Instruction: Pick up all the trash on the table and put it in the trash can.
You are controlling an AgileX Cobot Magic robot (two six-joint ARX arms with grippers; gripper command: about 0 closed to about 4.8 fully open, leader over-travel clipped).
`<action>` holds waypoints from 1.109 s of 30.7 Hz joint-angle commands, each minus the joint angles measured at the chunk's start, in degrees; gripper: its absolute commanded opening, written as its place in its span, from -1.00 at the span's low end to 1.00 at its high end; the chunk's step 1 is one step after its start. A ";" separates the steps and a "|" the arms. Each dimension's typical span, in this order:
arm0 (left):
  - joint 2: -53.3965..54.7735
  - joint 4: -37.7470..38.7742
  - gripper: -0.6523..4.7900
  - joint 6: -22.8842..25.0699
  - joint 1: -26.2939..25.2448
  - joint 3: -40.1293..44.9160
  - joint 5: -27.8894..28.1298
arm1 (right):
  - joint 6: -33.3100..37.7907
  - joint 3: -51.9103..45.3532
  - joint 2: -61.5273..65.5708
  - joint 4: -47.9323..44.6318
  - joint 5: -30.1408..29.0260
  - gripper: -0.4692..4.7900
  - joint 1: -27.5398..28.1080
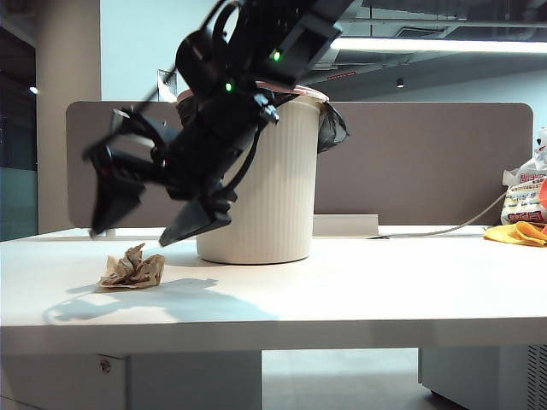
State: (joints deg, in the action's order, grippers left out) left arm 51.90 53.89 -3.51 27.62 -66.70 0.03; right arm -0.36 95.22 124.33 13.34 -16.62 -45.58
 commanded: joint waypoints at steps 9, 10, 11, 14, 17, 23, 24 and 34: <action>-0.13 -0.79 -0.78 -0.15 0.07 1.92 -0.31 | -0.33 3.04 6.88 -5.90 6.47 0.78 0.15; -0.13 -0.76 -0.78 -0.15 0.07 1.92 -0.28 | -0.28 3.63 7.41 -5.86 6.47 0.78 0.28; -0.13 -0.76 -0.78 -0.15 0.07 1.92 -0.28 | -0.28 4.35 8.11 -5.90 6.51 0.77 0.28; -0.15 -0.70 -0.78 -0.15 0.07 1.92 -0.31 | -0.31 5.07 8.70 -6.40 6.67 0.45 0.31; -0.20 -0.52 -0.78 -0.11 0.07 1.92 -0.79 | -0.31 5.07 8.70 -7.98 6.64 0.09 0.28; -0.44 -0.57 -0.78 -0.09 0.07 1.92 -1.38 | -0.22 5.53 8.63 -8.61 6.67 -0.83 0.28; -0.48 -0.55 -0.78 -0.07 0.07 1.92 -1.36 | -0.22 5.53 8.57 -8.48 6.67 -0.83 0.26; -1.62 -4.44 -0.78 0.02 0.07 1.88 -1.36 | -3.87 5.53 -2.93 -5.90 7.98 -0.83 1.18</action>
State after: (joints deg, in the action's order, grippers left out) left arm 50.96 52.56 -3.49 27.64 -64.69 -1.06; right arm -2.31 100.29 124.14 8.51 -8.69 -44.82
